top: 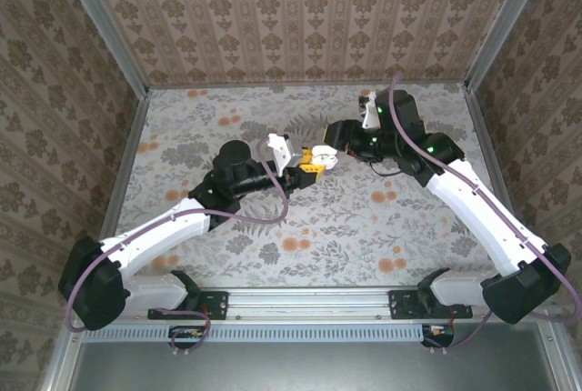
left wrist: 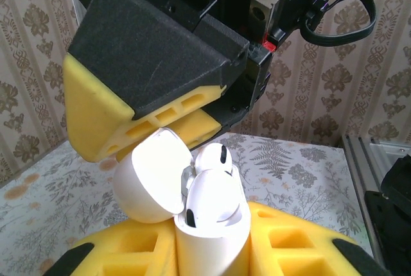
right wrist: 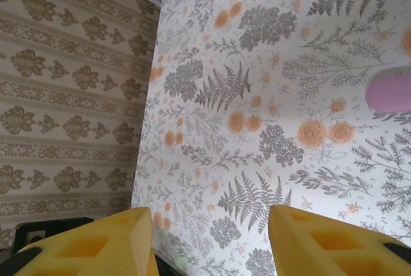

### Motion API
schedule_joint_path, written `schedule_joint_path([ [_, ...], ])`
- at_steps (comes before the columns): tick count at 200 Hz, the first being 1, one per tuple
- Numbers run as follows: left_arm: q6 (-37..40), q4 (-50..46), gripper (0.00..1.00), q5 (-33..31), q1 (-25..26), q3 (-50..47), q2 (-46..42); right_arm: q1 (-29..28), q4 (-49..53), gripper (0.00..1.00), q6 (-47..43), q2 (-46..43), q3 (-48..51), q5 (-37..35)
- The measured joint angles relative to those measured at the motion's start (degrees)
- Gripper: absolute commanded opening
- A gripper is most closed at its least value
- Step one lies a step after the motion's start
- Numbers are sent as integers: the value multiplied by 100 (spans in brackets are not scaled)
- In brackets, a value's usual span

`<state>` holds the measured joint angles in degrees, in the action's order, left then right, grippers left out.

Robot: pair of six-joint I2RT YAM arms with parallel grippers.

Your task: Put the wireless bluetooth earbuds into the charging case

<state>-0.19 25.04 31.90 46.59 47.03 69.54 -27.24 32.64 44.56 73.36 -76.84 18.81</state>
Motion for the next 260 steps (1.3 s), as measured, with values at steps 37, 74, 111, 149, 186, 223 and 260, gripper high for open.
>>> schedule_joint_path([
  [37,2,-39,26,-146,35,0,0,24,63,53,-55,2,-7,11],
  [74,4,-111,26,-264,37,0,0,26,98,52,-85,-37,-4,11],
  [111,4,-107,26,-387,37,0,0,26,140,52,-85,-157,7,15],
  [149,2,-109,26,-472,37,0,0,26,184,52,-85,-232,33,35],
  [186,2,-109,26,-603,37,0,-7,37,192,52,-85,-289,59,120],
  [223,2,-105,26,-688,37,0,-7,37,208,52,-85,-326,164,164],
  [260,-17,-109,27,-763,37,0,-7,39,173,53,-92,-457,267,114],
])
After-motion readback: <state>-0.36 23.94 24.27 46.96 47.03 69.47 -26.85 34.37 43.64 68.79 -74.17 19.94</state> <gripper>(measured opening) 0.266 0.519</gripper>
